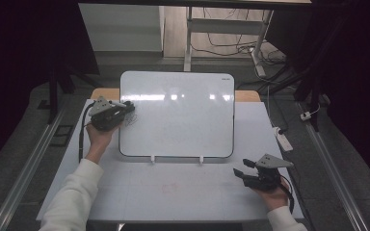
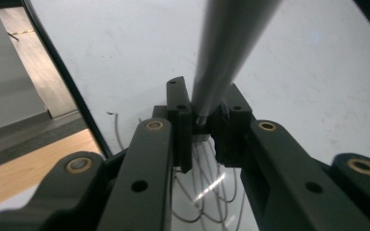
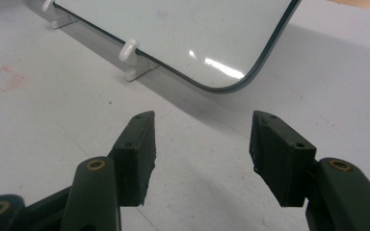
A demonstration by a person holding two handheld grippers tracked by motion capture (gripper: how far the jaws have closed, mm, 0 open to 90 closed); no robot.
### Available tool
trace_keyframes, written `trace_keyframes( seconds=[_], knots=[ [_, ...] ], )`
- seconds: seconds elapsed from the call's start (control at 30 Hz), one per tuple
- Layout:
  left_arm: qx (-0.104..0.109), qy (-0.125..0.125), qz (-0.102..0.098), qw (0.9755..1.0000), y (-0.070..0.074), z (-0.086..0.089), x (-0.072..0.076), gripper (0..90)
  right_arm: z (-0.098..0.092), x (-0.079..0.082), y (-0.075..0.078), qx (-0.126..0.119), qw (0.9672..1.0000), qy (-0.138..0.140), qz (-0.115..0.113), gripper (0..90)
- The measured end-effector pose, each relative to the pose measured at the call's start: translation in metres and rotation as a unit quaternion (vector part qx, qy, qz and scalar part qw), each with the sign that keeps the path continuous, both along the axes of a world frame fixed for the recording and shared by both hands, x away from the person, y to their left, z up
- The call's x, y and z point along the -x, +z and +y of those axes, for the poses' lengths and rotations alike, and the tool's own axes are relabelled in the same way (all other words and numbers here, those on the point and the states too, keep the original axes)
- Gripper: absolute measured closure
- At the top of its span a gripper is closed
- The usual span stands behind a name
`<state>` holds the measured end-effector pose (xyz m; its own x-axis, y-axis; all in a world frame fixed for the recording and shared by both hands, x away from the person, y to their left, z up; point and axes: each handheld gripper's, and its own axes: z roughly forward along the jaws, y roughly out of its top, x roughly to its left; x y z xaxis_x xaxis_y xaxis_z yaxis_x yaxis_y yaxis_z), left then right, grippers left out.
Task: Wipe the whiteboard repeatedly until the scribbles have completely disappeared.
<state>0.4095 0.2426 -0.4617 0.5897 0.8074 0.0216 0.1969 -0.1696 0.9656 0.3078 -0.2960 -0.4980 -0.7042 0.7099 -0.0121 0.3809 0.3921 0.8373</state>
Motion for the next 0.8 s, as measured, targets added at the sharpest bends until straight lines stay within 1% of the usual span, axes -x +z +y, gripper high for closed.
trace_keyframes(
  seconds=[0.03, 0.07, 0.13, 0.17, 0.2, 0.23, 0.3, 0.37, 0.4, 0.43, 0.47, 0.53, 0.57, 0.6, 0.63, 0.7, 0.77, 0.8],
  knots=[
    [-0.001, 0.033, -0.006, 0.9994, 0.008, 0.01, -0.004, 78.1, 0.0, 0.0, 0.0, 0.001, 1.0, 0.0, 0.001, 42.6],
    [-0.001, 0.033, -0.006, 0.9994, 0.008, 0.01, -0.004, 78.1, 0.0, 0.0, 0.0, 0.001, 1.0, 0.0, 0.001, 42.6],
    [0.019, 0.045, -0.001, 0.9988, 0.011, 0.021, -0.009, 78.1, 0.0, 0.0, -0.001, 0.001, 1.0, 0.0, 0.001, 42.6],
    [0.021, 0.047, 0.001, 0.9987, 0.012, 0.024, -0.011, 78.1, 0.0, 0.0, -0.001, 0.001, 1.0, 0.0, 0.001, 42.6],
    [0.017, 0.049, 0.0, 0.9986, 0.011, 0.022, -0.011, 78.1, 0.001, 0.0, -0.001, 0.001, 1.0, 0.0, 0.001, 42.6],
    [0.012, 0.049, -0.002, 0.9987, 0.011, 0.02, -0.011, 78.1, 0.001, 0.0, 0.0, 0.001, 1.0, 0.001, 0.0, 42.6],
    [0.011, 0.035, -0.002, 0.9993, 0.007, 0.014, -0.007, 78.1, 0.001, 0.0, -0.001, 0.0, 1.0, 0.002, 0.002, 42.6],
    [0.01, 0.015, 0.002, 0.9998, 0.001, 0.005, -0.002, 78.1, 0.002, 0.0, -0.001, 0.002, 1.0, 0.004, 0.003, 42.6],
    [0.006, 0.003, 0.005, 1.0, -0.003, 0.0, 0.0, 78.1, 0.002, 0.0, -0.001, 0.002, 1.0, 0.004, 0.003, 42.6],
    [-0.002, -0.006, 0.003, 1.0, -0.006, -0.006, 0.003, 78.1, 0.002, 0.0, -0.001, 0.003, 1.0, 0.004, 0.003, 42.6],
    [-0.005, -0.014, 0.003, 0.9999, -0.007, -0.011, 0.005, 78.1, 0.003, 0.0, -0.001, 0.003, 1.0, 0.004, 0.003, 42.6],
    [-0.013, -0.014, 0.001, 0.9998, -0.005, -0.013, 0.006, 78.0, 0.003, 0.0, 0.0, 0.003, 1.0, 0.003, 0.0, 42.6],
    [-0.016, -0.01, -0.001, 0.9998, -0.004, -0.011, 0.005, 78.0, 0.003, 0.0, 0.0, 0.003, 1.0, 0.003, 0.0, 42.6],
    [-0.015, 0.001, -0.004, 0.9999, -0.001, -0.007, 0.003, 78.1, 0.001, 0.0, 0.0, 0.003, 1.0, 0.001, 0.0, 42.6],
    [-0.009, 0.016, -0.005, 0.9998, 0.001, -0.001, 0.001, 78.1, 0.001, 0.0, 0.0, 0.003, 1.0, 0.001, 0.0, 42.6],
    [0.023, 0.038, 0.0, 0.999, 0.006, 0.015, -0.004, 78.1, 0.001, 0.0, 0.0, 0.001, 1.0, -0.001, 0.0, 42.5],
    [0.035, 0.037, 0.005, 0.9987, 0.005, 0.018, -0.005, 78.1, 0.001, 0.0, 0.0, 0.0, 1.0, -0.001, 0.001, 42.6],
    [0.033, 0.029, 0.008, 0.999, 0.003, 0.014, -0.004, 78.1, 0.001, 0.0, 0.0, 0.001, 1.0, 0.0, 0.001, 42.6]
  ],
)
